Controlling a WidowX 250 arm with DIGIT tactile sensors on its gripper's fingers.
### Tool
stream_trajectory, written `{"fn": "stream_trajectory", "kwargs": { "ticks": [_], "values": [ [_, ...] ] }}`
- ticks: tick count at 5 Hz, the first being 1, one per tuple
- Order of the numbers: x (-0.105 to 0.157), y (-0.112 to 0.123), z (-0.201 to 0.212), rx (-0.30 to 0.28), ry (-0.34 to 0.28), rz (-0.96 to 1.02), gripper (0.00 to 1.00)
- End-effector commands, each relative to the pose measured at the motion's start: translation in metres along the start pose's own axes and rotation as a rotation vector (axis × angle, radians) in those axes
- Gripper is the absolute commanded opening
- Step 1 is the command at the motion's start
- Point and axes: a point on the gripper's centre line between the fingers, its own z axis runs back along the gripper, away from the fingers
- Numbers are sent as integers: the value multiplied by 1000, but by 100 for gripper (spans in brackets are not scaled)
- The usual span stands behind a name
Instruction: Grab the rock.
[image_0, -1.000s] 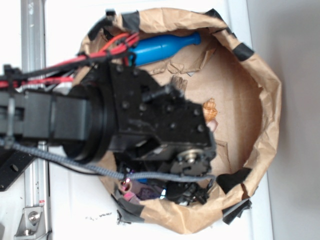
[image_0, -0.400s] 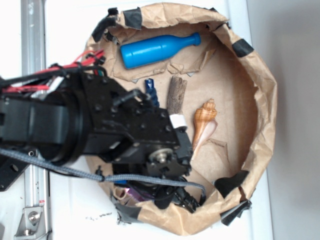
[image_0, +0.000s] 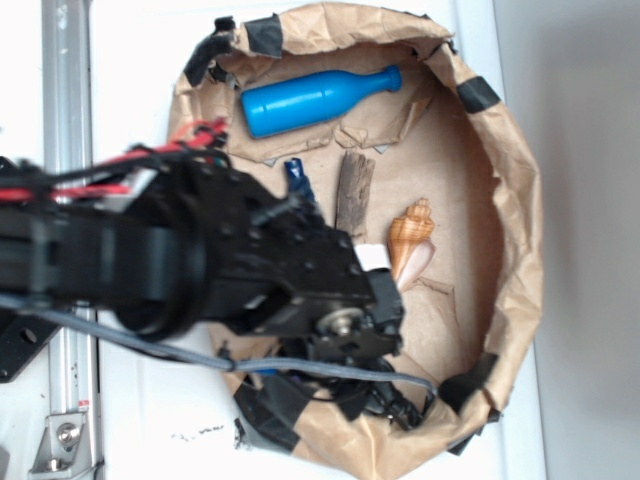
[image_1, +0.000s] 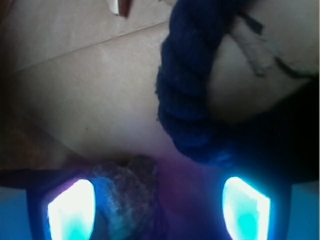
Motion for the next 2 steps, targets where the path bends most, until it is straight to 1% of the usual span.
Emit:
{"fn": "stream_trajectory", "kwargs": {
  "ticks": [1, 2],
  "values": [
    [-9, 12, -21, 72, 65, 69, 0],
    [-13, 12, -16, 66, 62, 60, 0]
  ]
}}
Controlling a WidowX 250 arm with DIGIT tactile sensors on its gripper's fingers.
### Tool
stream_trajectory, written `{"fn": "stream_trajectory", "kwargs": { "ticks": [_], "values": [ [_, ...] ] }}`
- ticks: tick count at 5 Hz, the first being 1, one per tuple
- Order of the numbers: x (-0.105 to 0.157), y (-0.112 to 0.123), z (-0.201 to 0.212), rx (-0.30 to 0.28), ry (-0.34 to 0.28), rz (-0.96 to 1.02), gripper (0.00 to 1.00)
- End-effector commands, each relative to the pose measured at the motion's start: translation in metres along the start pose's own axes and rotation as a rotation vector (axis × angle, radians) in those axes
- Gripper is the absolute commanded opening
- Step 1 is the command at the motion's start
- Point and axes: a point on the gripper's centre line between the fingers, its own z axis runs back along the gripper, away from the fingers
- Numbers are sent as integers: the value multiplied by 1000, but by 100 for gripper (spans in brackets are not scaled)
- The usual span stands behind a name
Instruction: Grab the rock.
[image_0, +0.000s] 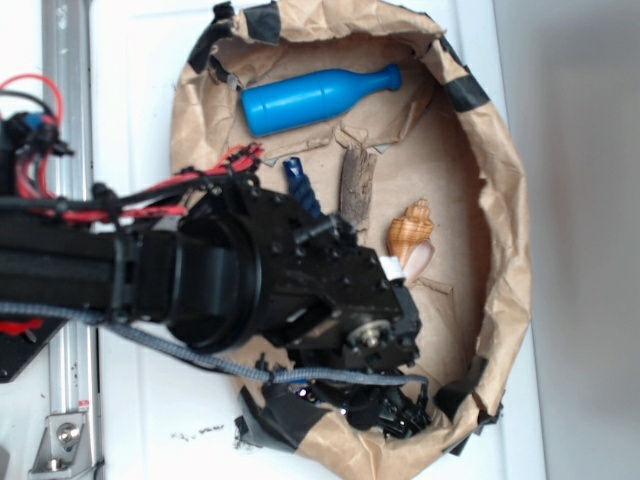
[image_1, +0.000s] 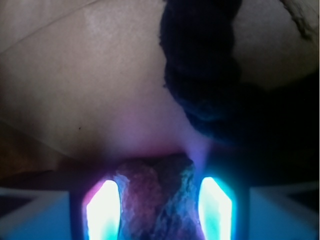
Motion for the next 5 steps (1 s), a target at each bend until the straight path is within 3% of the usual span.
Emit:
{"fn": "stream_trajectory", "kwargs": {
  "ticks": [1, 3, 4, 5],
  "values": [
    [-7, 10, 9, -15, -21, -56, 0],
    [28, 15, 98, -90, -238, -238, 0],
    [45, 12, 161, -61, -414, -357, 0],
    [49, 13, 205, -14, -524, -505, 0]
  ]
}}
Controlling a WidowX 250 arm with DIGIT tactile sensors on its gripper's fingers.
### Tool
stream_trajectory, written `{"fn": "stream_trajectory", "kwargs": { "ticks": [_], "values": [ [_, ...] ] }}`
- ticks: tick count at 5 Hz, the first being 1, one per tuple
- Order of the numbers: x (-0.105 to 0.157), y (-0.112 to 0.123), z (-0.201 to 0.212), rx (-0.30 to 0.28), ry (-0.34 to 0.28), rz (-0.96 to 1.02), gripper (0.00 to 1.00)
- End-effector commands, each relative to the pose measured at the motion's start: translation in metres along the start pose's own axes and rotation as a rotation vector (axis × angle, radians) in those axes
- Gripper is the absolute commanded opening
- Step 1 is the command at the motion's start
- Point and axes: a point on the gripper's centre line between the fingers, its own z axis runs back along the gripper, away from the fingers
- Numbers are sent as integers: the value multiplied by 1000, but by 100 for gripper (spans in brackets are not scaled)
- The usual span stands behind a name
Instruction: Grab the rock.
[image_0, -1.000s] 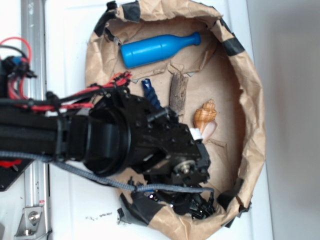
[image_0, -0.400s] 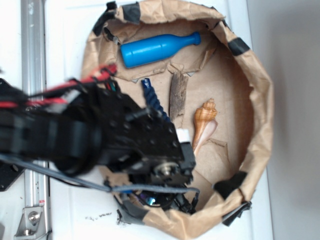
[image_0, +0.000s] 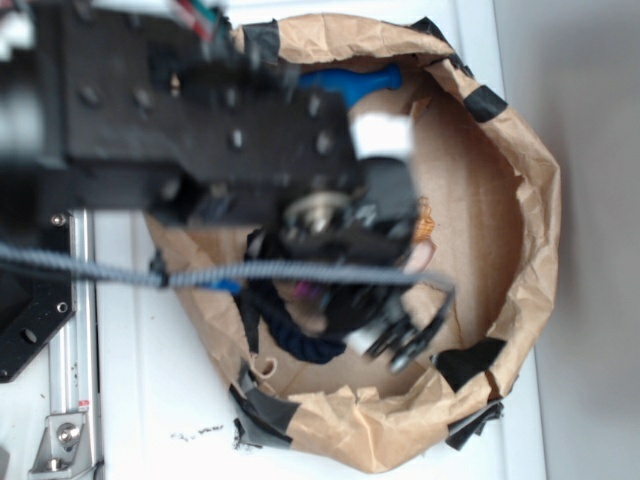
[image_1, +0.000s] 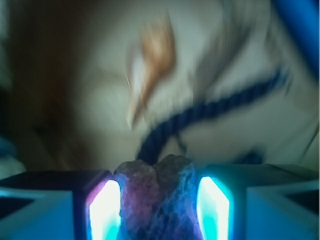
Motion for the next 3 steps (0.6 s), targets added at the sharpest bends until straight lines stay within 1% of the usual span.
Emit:
{"fn": "stream_trajectory", "kwargs": {
  "ticks": [1, 2, 3],
  "values": [
    [16, -1, 70, 88, -279, -401, 0],
    [9, 6, 72, 78, -363, -475, 0],
    [9, 11, 69, 62, -352, -484, 0]
  ]
}}
